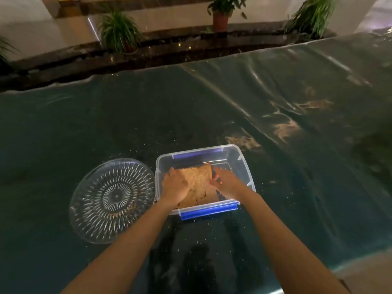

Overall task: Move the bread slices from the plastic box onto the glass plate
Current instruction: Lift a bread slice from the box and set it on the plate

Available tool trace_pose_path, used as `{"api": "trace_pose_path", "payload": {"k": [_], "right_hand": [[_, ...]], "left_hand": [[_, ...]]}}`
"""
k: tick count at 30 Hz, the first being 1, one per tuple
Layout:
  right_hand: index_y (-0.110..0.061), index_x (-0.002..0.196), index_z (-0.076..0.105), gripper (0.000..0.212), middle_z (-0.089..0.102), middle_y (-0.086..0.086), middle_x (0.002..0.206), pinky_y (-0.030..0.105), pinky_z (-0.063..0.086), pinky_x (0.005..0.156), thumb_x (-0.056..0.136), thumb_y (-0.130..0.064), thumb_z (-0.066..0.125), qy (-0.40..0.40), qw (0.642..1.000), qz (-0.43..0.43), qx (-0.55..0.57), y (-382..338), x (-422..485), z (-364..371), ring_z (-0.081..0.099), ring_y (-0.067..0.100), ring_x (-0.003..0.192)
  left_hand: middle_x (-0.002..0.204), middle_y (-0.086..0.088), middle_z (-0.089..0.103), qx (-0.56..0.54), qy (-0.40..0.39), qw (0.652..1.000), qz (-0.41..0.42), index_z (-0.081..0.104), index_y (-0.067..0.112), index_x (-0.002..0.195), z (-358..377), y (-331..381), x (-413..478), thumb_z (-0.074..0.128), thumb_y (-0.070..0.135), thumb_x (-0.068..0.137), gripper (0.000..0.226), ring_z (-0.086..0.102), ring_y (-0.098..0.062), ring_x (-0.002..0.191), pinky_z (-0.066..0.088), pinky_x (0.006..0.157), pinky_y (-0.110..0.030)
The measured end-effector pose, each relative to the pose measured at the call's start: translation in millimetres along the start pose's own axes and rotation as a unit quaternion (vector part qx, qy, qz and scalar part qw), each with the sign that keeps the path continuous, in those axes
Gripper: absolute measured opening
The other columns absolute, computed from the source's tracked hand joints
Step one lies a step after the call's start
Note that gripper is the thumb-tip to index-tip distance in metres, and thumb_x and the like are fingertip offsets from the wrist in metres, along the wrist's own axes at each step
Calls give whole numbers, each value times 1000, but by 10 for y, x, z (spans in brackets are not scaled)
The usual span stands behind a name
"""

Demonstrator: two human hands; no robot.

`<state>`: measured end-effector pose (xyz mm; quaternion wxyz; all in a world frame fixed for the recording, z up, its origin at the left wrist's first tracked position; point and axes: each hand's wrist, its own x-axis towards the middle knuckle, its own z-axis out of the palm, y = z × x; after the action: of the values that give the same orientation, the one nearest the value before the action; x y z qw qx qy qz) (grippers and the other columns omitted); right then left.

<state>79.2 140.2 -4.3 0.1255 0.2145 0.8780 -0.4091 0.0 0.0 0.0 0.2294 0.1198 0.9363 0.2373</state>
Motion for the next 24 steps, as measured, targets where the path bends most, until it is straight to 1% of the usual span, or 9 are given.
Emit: {"api": "trace_pose_path", "payload": {"k": [3, 6, 8, 10, 12, 14, 18, 22, 24], "right_hand": [[-13, 121, 53, 38, 64, 10, 116, 36, 51, 89, 92, -37, 47, 23, 999, 25, 11, -63, 108, 37, 61, 24, 102], [-9, 115, 58, 35, 65, 11, 113, 36, 47, 95, 93, -33, 46, 68, 996, 43, 28, -118, 133, 92, 61, 23, 101], [-9, 110, 61, 32, 66, 11, 110, 39, 48, 98, 91, -31, 49, 101, 993, 43, 47, -123, 134, 105, 61, 22, 98], [-10, 114, 59, 33, 65, 10, 115, 37, 47, 99, 91, -32, 52, 117, 986, 64, 95, -133, 129, 105, 61, 20, 99], [-12, 119, 57, 35, 64, 9, 120, 33, 45, 97, 90, -32, 54, 112, 982, 71, 137, -144, 122, 102, 60, 20, 103], [-14, 118, 56, 35, 64, 8, 119, 29, 45, 92, 89, -31, 56, 103, 981, 61, 152, -166, 102, 92, 60, 19, 102], [-13, 116, 54, 33, 63, 9, 117, 27, 48, 86, 87, -25, 60, 101, 979, 38, 173, -235, 41, 68, 58, 17, 94], [-12, 119, 51, 36, 61, 11, 115, 27, 50, 82, 85, -12, 62, 82, 979, 10, 186, -295, -25, 48, 60, 25, 102], [-13, 122, 50, 36, 59, 9, 116, 27, 49, 83, 87, -12, 59, 92, 974, 10, 206, -324, -57, 33, 58, 21, 101]], "left_hand": [[115, -18, 62, -14, 25, 999, -20, 57, 1, 111, 39, -12, 62, 44, 10, 91, 25, 59, -30, 105, 49, 94, -41], [109, -16, 64, -17, 45, 998, -28, 60, 2, 106, 46, -18, 45, 45, 12, 91, 23, 60, -27, 100, 50, 92, -40], [111, -15, 63, -6, 69, 997, -17, 58, 3, 109, 33, 3, -4, 46, 13, 91, 24, 59, -27, 103, 48, 95, -40], [118, -14, 61, -12, 93, 996, -9, 53, 4, 117, 42, 12, -55, 45, 16, 91, 29, 56, -27, 109, 45, 99, -40], [125, -13, 56, -44, 112, 993, -8, 48, 6, 125, 52, 23, -123, 46, 19, 92, 35, 52, -26, 115, 44, 102, -38], [130, -11, 53, -92, 121, 988, -5, 43, 10, 130, 51, 16, -169, 48, 20, 92, 40, 51, -24, 119, 43, 101, -34], [131, -7, 53, -167, 129, 977, 24, 46, 15, 131, 18, -24, -192, 50, 16, 92, 39, 51, -20, 119, 43, 101, -33], [133, -8, 50, -211, 115, 970, 26, 44, 16, 132, -37, -42, -199, 50, 9, 90, 43, 48, -21, 122, 40, 101, -29], [134, -7, 49, -265, 110, 958, 9, 40, 15, 135, -95, -25, -211, 52, 9, 89, 47, 47, -21, 123, 38, 100, -28]]}}
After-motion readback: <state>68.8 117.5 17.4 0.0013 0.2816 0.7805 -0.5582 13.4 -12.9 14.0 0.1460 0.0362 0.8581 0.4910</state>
